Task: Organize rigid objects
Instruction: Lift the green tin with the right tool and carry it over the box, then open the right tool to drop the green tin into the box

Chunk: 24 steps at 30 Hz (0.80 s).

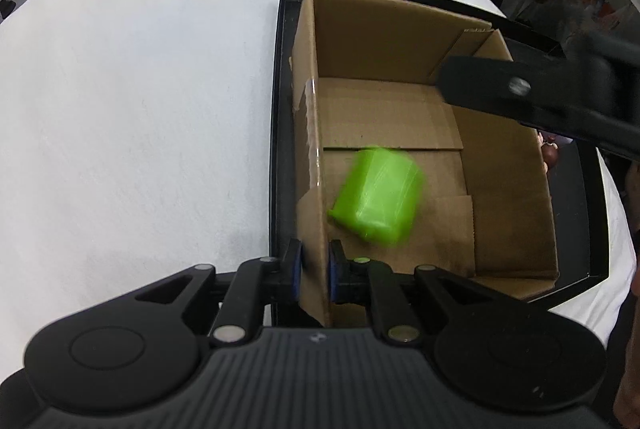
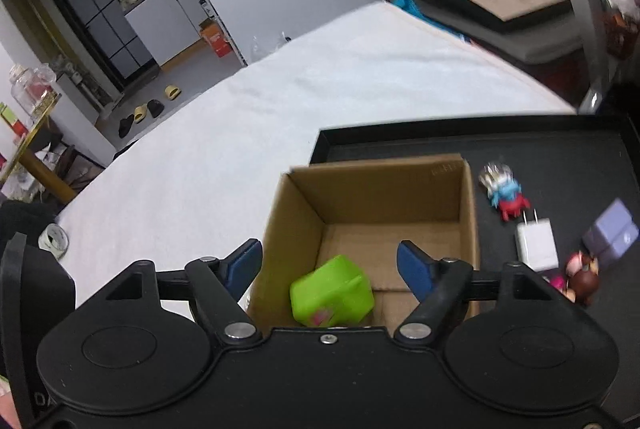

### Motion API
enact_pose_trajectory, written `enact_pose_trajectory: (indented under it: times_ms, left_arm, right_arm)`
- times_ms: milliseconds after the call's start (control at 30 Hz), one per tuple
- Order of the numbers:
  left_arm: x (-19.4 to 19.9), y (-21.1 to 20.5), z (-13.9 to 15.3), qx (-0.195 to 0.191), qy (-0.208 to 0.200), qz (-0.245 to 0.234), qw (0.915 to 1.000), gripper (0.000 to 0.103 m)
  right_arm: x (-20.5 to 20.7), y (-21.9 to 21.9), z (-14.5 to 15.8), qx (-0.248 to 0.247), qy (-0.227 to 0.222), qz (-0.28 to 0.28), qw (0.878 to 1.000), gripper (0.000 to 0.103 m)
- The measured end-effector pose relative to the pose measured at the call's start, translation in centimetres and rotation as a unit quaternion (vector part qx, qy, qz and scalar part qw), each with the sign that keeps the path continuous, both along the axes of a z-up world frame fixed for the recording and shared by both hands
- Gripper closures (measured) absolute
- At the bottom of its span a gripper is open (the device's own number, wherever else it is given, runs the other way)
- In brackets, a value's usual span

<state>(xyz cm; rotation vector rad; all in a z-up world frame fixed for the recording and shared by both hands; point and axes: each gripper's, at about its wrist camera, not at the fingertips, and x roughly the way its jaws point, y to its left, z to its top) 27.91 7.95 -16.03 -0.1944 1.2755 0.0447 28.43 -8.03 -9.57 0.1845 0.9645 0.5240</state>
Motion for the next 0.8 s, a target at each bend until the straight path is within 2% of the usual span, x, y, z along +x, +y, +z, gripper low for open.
enact_pose_trajectory:
  times_ms: [467,600,667,733,800]
  left_arm:
    - [0.6,-1.2,0.3,0.03,0.001,0.002,0.9996,0.09]
    - [0.8,-1.6,0.6,0.048,0.001,0.0,0.9989,0.085]
    - [1.1,-1.8,0.7,0.055,0.002,0.001,0.9985,0.076]
    - [1.4,-2.0,0.8,0.065,0.001,-0.001,0.9979,0.055]
    - [1.6,-2.3,1.0,0.074,-0.005,-0.009,0.9972,0.044]
  right_arm:
    - [-1.4,-5.8,0.8,-0.005,-0.022,-0.02,1.0,0.029]
    - [-1.1,-7.9,0.8,-0.009,-0.033,-0.031,0.999,0.027]
    - [-0.9,-9.0,0.4,-0.003,-0.032,-0.04,0.999,0.027]
    - [-0.7,-9.9,-0.3,-0.002,-0.03,-0.051,0.998,0.027]
    - [-0.5,-10.7,-1.1,0.001,-0.025,-0.06,0.998,0.027]
